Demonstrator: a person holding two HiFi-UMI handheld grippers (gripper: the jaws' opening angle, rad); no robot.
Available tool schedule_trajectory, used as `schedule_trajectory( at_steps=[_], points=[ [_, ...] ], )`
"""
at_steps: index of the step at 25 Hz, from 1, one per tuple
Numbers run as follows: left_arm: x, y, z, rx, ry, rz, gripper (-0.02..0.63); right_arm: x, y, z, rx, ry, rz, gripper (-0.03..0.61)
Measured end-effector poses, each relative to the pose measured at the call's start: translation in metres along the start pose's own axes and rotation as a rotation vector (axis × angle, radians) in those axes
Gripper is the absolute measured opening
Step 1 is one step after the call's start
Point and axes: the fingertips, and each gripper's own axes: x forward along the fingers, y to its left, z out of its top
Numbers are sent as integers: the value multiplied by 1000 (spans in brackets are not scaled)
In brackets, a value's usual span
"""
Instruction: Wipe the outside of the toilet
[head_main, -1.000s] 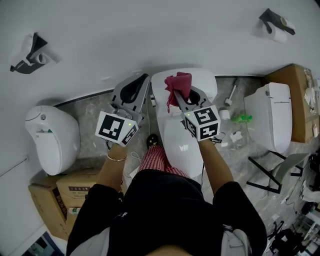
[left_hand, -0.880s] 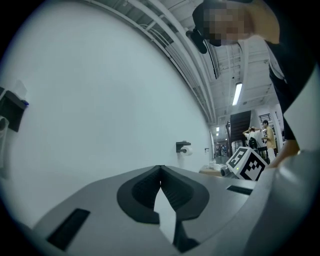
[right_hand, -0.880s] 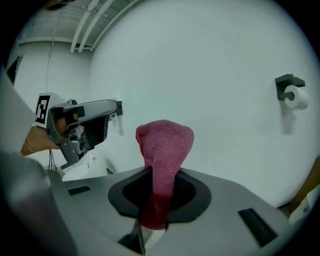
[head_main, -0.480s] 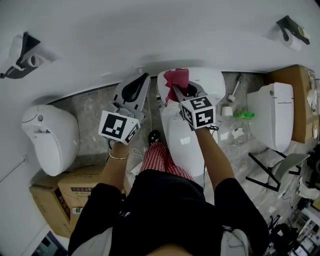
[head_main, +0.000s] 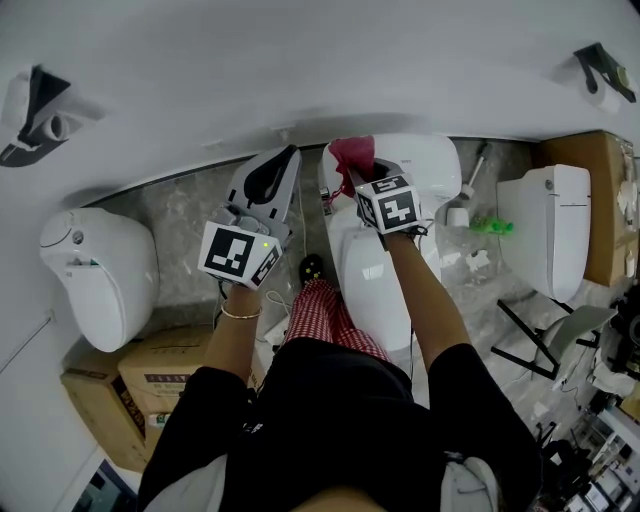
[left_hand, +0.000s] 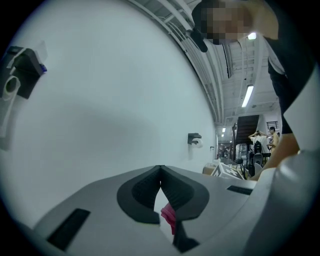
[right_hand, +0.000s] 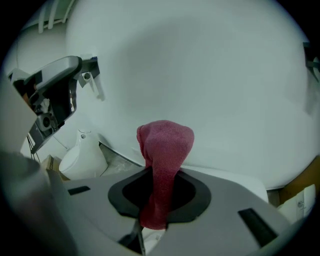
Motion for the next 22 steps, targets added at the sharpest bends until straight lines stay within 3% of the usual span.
schedule_trajectory(
  at_steps=[22],
  points=[
    [-9, 52, -25, -39, 28, 69, 5, 81, 0, -35, -3, 274, -22, 86]
  ],
)
